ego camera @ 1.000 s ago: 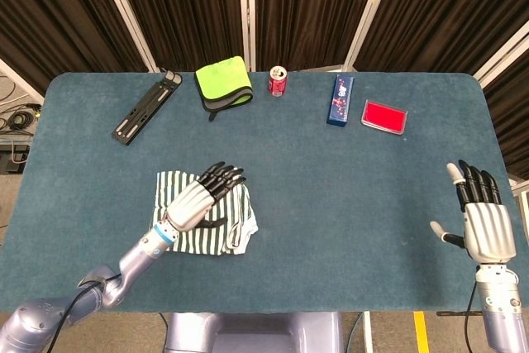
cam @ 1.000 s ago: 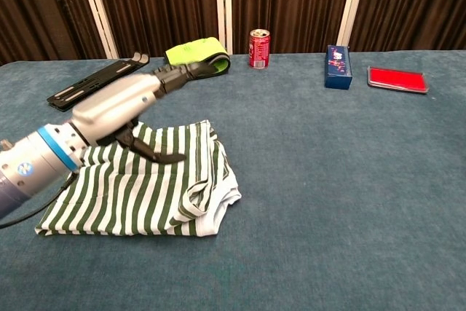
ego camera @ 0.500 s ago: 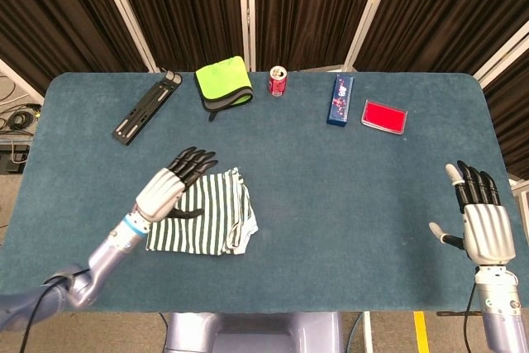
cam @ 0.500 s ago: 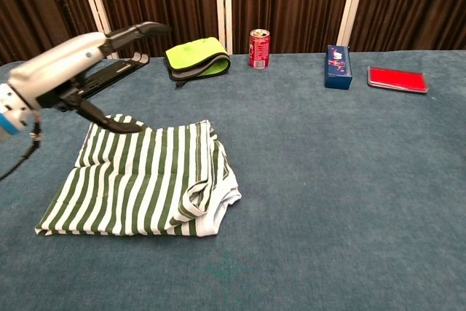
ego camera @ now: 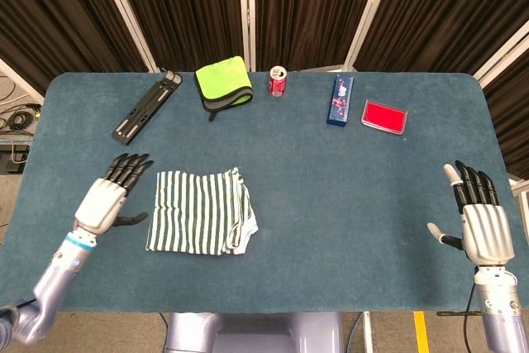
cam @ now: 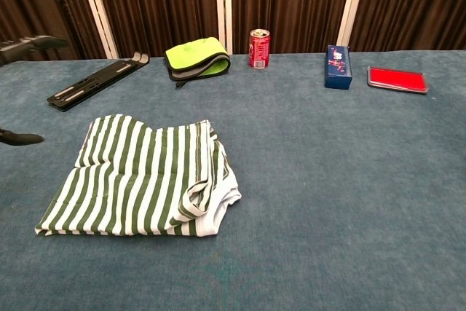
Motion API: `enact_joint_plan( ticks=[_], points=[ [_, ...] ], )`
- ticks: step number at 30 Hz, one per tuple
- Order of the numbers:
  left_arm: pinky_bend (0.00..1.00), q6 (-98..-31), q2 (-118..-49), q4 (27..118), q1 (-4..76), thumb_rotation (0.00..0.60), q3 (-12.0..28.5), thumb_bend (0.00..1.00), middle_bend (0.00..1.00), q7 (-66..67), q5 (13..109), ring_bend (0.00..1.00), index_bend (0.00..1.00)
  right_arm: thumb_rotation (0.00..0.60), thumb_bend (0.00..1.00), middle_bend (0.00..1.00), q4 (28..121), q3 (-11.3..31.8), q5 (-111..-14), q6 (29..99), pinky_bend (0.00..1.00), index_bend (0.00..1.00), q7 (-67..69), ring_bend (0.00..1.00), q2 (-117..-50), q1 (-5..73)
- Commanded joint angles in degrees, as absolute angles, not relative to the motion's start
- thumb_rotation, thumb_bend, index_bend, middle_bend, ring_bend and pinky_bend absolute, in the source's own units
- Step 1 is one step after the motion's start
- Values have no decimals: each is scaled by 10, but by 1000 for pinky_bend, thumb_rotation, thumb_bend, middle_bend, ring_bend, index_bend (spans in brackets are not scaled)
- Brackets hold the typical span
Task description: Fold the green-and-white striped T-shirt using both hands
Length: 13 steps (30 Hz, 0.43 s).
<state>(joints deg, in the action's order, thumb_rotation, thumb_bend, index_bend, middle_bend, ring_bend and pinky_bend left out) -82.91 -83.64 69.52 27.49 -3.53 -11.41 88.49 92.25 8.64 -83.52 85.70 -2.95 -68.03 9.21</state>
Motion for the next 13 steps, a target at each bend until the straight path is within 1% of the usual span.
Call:
enact_joint_plan(
  ticks=[1, 4, 7, 10, 13],
  points=[
    [0, -861, -788, 791, 227, 600, -25, 0, 0, -21, 834, 0, 0, 600, 0, 0, 926, 81, -840, 854, 0, 0, -38, 0, -674, 92],
    [0, -877, -753, 876, 203, 600, -18, 0, 0, 52, 807, 0, 0, 600, 0, 0, 935, 77, -843, 851, 0, 0, -49, 0, -665, 91],
    [0, -893, -732, 928, 184, 600, -16, 0, 0, 96, 795, 0, 0, 600, 0, 0, 940, 74, -846, 852, 0, 0, -67, 0, -660, 89],
    [0, -902, -714, 965, 168, 600, -16, 0, 0, 118, 792, 0, 0, 600, 0, 0, 945, 69, -849, 851, 0, 0, -87, 0, -654, 88],
    [0, -908, -704, 976, 158, 600, -16, 0, 0, 120, 801, 0, 0, 600, 0, 0, 950, 66, -854, 850, 0, 0, -91, 0, -648, 87]
  ],
)
